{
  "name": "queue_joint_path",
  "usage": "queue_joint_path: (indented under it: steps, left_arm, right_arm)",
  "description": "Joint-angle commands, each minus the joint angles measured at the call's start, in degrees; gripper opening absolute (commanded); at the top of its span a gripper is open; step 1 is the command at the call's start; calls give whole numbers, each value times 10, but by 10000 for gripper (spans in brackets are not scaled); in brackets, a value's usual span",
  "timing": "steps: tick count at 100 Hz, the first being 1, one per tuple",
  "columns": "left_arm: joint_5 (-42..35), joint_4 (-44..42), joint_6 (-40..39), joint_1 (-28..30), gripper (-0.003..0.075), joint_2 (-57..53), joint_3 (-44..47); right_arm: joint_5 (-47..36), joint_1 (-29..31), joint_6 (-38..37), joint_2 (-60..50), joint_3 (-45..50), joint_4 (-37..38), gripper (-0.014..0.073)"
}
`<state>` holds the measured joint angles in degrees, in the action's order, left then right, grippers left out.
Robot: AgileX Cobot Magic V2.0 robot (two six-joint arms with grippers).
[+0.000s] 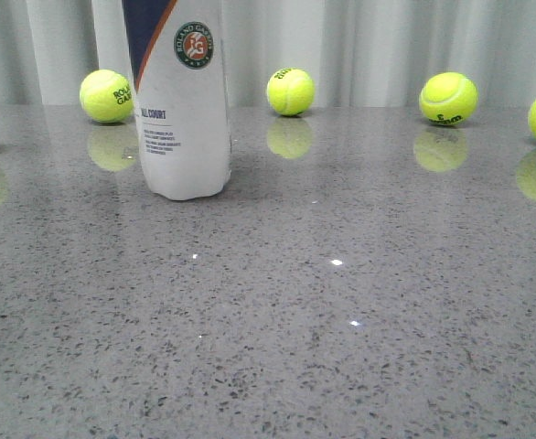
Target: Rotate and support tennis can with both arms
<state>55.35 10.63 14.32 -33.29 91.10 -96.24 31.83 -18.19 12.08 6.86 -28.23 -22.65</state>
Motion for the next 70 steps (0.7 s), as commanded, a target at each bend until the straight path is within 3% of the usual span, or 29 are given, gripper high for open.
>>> queue_joint_path:
  steps: [1,25,54,70]
  left_arm:
    - [-40,18,0,1,309,-22,-19]
    - [-91,22,12,1,288,-36,-18]
    - [-228,36,12,-1,-21,-123,93]
    - [-265,36,12,-1,-18,-194,181]
  right_arm:
    - [-41,3,5,8,-14,-1,-61]
    - [-41,3,5,8,-14,-1,-61]
    - [-41,3,5,8,-14,-1,-61]
    - [-41,3,5,8,-14,-1,-61]
